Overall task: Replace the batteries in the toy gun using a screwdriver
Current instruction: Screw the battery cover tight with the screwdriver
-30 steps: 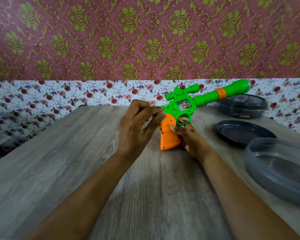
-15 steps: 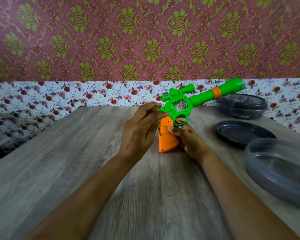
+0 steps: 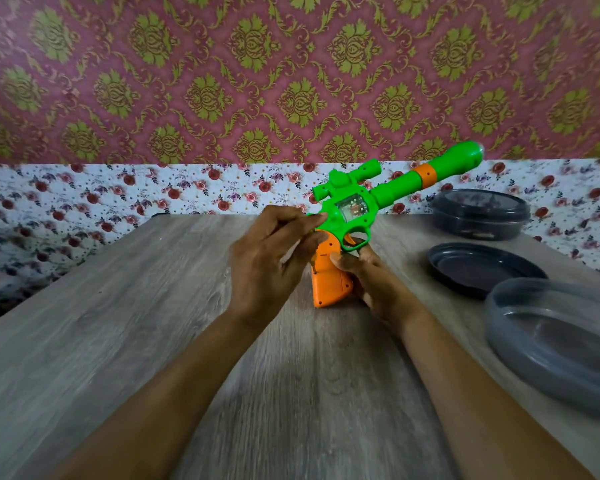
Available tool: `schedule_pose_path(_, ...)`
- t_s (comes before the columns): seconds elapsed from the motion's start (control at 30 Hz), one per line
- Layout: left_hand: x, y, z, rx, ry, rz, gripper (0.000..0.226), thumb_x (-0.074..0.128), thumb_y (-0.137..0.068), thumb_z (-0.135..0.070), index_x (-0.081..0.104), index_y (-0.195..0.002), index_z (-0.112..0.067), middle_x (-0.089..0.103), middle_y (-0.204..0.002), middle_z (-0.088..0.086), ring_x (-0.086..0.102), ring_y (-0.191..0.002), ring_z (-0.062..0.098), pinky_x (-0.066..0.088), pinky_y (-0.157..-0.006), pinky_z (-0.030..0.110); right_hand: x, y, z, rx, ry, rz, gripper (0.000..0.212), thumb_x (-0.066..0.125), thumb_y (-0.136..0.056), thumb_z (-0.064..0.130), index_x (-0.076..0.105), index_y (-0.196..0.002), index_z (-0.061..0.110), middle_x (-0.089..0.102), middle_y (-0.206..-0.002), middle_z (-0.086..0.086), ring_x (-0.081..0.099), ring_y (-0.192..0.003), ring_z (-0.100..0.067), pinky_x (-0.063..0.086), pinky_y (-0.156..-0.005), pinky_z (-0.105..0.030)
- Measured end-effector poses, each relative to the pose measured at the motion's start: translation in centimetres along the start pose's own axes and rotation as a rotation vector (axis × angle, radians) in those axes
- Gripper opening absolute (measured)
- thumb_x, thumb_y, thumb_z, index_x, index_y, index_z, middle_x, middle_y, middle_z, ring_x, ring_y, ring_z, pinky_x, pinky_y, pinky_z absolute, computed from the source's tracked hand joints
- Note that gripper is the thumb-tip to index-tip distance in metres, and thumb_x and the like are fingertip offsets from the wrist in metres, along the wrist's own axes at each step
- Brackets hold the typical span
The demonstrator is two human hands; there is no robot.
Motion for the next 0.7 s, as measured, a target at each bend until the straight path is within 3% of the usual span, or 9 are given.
schedule_pose_path(0.13,-0.1,-0.2,-0.1,0.002,-0.001,0.001,0.029,0.054,-0.092,-0.015,0.062,-0.118,-0.006,0.069,-0.109,0.006,0.063,-0.098,0.007,0.05,-0.082,0.016,0.1,0.2,0.3,0.014,0.056,0.005,0.059,0.064,-0.081,0.021,0.04,-0.135,0.026,0.062,-0.123,0.0,0.063,-0.105,-0.017,0.056,-0.074,-0.031)
schedule_pose_path(0.23,0.3,0.0,-0.3,0.015,-0.002,0.033,0.029,0.049,-0.092,-0.011,0.064,-0.116,-0.004,0.067,-0.116,0.009,0.06,-0.11,0.011,0.049,-0.089,0.018,0.1,0.4,0.4,0.021,0.048,0.005,0.055,0.062,-0.085,0.017,0.039,-0.135,0.024,0.062,-0.121,0.001,0.063,-0.104,-0.016,0.057,-0.072,-0.028)
schedule_pose_path(0.33,0.8,0.1,-0.5,0.021,0.018,0.058,0.025,0.055,-0.09,-0.014,0.068,-0.109,-0.005,0.065,-0.114,0.009,0.06,-0.107,0.011,0.05,-0.086,0.02,0.0,0.4,0.2,0.035,0.038,-0.003,0.066,0.063,-0.073,0.027,0.039,-0.135,0.024,0.062,-0.12,0.001,0.063,-0.103,-0.015,0.057,-0.071,-0.029)
schedule_pose_path(0.47,0.7,0.0,-0.4,0.006,0.001,0.041,0.019,0.059,-0.089,-0.013,0.071,-0.101,-0.005,0.062,-0.096,0.013,0.058,-0.09,0.013,0.05,-0.071,0.026,0.1,0.4,0.3,0.028,0.044,-0.005,0.066,0.064,-0.073,0.027,0.039,-0.135,0.025,0.062,-0.121,0.001,0.063,-0.103,-0.016,0.055,-0.073,-0.032)
schedule_pose_path(0.6,0.3,-0.2,-0.2,0.003,-0.016,0.027,0.029,0.051,-0.091,-0.007,0.064,-0.116,-0.002,0.068,-0.108,0.011,0.062,-0.1,0.012,0.051,-0.082,0.021,-0.1,0.4,0.2,0.037,0.048,-0.01,0.056,0.062,-0.086,0.018,0.038,-0.136,0.025,0.061,-0.124,0.0,0.062,-0.105,-0.015,0.057,-0.071,-0.029)
schedule_pose_path(0.7,0.2,-0.2,-0.3,0.011,-0.019,0.032,0.031,0.047,-0.09,-0.006,0.064,-0.116,-0.001,0.067,-0.116,0.01,0.06,-0.108,0.01,0.05,-0.088,0.019,-0.1,0.6,0.4,0.038,0.048,-0.005,0.05,0.059,-0.088,0.016,0.039,-0.132,0.027,0.06,-0.123,0.0,0.062,-0.104,-0.015,0.057,-0.069,-0.027)
Point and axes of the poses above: each hand's wrist, its own y-axis away from the middle knuckle, its own x-axis out of the palm, z = x × y, the point moved 10 cm from there along -y, towards the middle knuckle
